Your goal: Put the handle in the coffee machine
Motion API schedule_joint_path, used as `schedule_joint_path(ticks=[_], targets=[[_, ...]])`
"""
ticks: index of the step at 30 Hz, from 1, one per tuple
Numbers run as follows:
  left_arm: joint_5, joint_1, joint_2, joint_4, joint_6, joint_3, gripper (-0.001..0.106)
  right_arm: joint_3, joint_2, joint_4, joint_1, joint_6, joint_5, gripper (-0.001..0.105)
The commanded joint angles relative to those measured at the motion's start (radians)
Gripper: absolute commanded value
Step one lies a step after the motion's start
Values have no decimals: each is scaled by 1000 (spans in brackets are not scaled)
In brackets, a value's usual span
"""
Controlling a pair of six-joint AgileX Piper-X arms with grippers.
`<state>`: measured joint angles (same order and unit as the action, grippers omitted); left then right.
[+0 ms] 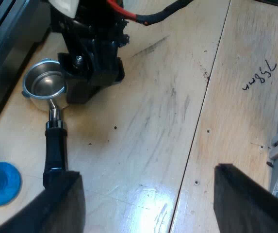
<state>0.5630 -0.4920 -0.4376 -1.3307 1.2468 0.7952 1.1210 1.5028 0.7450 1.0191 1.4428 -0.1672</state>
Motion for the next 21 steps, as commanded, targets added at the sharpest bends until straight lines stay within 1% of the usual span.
schedule_joint_path(ticks=[1,3,5,7,15,17,21], targets=[[-11,-5,-3,6,5,6,59,5,12,-20,-29,12,16,92],[-11,-5,-3,6,5,6,59,5,20,-37,-46,12,28,92],[-11,-5,-3,6,5,6,59,5,32,-56,-69,12,81,92],[-11,-5,-3,6,5,6,59,5,42,-60,-79,12,98,92],[-11,-5,-3,6,5,6,59,5,90,-99,-87,45,98,92],[-11,-5,-3,6,5,6,59,5,103,-118,-87,62,98,92],[-11,-5,-3,6,5,6,59,5,121,-130,-87,63,103,92]])
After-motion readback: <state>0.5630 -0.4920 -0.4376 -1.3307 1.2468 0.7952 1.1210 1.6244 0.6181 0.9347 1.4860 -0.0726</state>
